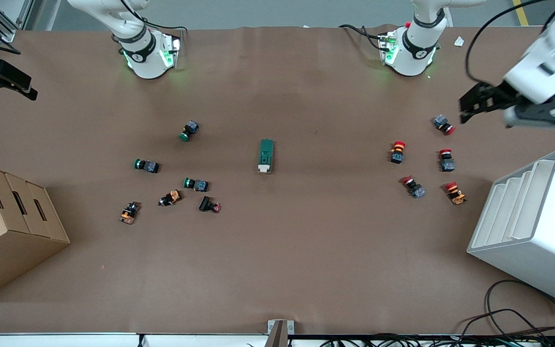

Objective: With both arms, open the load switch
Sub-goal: 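Move the left gripper toward the green load switch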

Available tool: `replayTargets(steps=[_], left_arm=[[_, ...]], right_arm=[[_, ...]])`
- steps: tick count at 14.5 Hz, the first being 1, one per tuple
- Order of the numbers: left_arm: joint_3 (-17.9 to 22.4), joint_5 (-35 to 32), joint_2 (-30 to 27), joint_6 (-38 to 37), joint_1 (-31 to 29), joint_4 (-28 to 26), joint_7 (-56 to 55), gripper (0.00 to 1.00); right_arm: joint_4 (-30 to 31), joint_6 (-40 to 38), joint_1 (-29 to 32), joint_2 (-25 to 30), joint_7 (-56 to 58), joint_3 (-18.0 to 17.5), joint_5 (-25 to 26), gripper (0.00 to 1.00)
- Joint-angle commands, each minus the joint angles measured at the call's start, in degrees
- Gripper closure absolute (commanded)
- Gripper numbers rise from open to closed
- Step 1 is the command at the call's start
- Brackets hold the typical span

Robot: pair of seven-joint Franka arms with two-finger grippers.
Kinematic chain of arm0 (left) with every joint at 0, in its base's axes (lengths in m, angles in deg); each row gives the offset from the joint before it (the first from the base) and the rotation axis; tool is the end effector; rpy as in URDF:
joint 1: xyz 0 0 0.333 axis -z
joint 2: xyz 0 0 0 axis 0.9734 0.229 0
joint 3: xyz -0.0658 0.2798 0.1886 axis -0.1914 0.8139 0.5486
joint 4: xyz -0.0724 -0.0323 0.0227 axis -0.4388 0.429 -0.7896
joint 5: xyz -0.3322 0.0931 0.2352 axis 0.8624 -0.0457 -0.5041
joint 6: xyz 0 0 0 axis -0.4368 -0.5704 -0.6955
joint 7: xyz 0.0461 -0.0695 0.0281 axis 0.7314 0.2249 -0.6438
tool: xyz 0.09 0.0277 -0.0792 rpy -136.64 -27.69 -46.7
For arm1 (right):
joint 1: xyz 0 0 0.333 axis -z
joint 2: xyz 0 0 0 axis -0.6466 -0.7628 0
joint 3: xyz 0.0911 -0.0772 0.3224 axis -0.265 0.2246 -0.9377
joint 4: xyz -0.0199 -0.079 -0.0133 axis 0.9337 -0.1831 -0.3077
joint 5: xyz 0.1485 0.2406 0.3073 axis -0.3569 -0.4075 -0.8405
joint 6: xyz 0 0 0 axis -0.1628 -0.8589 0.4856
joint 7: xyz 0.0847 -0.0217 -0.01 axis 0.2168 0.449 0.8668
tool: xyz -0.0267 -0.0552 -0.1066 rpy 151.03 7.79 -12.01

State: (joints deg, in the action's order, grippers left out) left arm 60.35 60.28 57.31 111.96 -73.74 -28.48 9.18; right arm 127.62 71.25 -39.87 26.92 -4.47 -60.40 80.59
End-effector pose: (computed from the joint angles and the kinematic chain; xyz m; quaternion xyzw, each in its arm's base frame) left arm 0.5729 -0.1366 0.6361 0.9961 -0.0861 0.0208 0.0043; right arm 0.5193 -0.0200 0.6852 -0.9988 0.0347 0.0311 0.0117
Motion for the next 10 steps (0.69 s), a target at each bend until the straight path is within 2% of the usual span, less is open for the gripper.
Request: replayTargets(steps=[1, 3, 5, 8, 10], left_arm=[[-5.96, -0.55, 4.86, 3.26, 0.14, 1.63, -4.83, 0.00], [-11.59, -1.34, 7.50, 8.78, 0.31, -0.21, -13.35, 0.00], [-15.03, -2.39, 10.13, 14.58, 2.14, -2.05, -21.70, 0.00], [-15.04, -8.44, 14.44, 18.82, 9.60, -2.24, -33.82, 0.00], [-15.04, -11.87, 17.34, 21.98, 14.26, -2.50, -43.23, 0.00]], right_arm=[[0.79, 0.39, 0.20, 1.06, -0.66, -0.19, -0.72, 0.00], [0.44, 0.30, 0.46, 0.71, -1.01, -0.10, -0.81, 0.00], [0.08, 0.13, 0.64, 0.18, -0.84, -0.02, -0.46, 0.00], [-0.09, -0.23, 1.08, -3.15, -0.31, 0.07, 0.07, 0.00], [-0.09, -0.05, 2.13, -3.25, -0.22, 0.33, -0.63, 0.00]])
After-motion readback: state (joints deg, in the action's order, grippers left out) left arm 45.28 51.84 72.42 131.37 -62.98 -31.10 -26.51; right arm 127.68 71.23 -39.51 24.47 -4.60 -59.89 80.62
